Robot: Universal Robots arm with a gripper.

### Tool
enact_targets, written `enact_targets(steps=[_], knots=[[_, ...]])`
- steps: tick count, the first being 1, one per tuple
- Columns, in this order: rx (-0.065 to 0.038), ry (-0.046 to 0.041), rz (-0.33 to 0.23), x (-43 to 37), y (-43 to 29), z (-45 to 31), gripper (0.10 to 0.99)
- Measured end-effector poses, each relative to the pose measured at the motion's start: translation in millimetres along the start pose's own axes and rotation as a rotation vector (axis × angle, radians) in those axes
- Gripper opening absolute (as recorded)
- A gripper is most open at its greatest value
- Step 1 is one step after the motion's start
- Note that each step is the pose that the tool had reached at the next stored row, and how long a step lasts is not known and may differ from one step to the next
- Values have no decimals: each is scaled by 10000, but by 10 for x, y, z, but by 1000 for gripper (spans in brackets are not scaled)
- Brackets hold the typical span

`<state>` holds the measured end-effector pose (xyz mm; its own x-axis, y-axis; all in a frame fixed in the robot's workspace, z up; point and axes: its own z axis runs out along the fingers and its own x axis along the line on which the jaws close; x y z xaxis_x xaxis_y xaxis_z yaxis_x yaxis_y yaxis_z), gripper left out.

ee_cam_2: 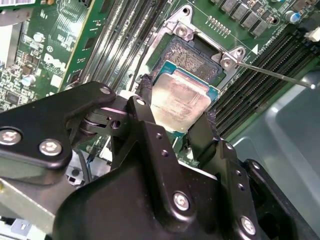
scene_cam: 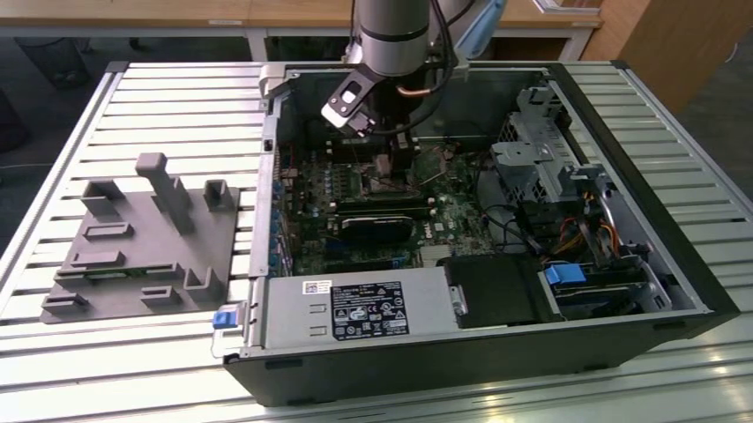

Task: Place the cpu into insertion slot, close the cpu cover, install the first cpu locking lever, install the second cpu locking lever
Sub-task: 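Place the cpu into insertion slot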

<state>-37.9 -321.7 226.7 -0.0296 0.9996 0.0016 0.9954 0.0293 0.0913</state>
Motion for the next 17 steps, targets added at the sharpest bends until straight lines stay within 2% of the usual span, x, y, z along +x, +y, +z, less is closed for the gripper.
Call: enact_targets(steps=[12, 17], knots=[[1, -17, 9, 3, -49, 145, 537], [0, -21, 62, 4, -60, 169, 537]])
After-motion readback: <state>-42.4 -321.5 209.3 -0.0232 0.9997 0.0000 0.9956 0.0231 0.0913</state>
